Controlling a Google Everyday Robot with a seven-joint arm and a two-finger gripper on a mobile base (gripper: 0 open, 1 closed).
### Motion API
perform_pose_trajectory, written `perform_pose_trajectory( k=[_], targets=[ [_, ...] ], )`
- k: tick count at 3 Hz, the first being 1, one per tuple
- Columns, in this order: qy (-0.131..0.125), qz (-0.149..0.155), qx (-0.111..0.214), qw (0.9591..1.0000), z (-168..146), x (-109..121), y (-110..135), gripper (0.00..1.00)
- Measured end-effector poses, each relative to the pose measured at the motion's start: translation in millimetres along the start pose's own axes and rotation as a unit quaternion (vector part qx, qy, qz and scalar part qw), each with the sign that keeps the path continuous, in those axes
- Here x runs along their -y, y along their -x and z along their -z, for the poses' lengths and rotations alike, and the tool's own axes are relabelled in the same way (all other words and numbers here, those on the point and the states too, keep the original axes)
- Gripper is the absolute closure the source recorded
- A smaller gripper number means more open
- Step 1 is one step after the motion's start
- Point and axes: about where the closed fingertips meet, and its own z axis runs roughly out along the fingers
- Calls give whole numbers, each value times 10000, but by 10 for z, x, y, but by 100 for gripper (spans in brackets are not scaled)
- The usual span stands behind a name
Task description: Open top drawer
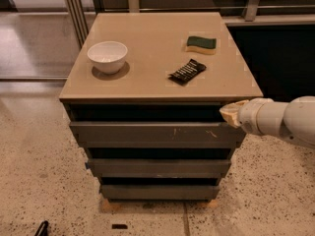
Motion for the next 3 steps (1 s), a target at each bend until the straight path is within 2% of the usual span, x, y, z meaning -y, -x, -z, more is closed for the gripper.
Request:
perform_pose_trajectory(
  k=[1, 2, 3],
  targets=[
    [22, -13, -7, 10000, -49, -4, -9, 100],
    [-65, -41, 19, 10000, -41, -12, -30, 100],
    [-280, -175, 7, 9995, -85, -25, -181, 100]
  ],
)
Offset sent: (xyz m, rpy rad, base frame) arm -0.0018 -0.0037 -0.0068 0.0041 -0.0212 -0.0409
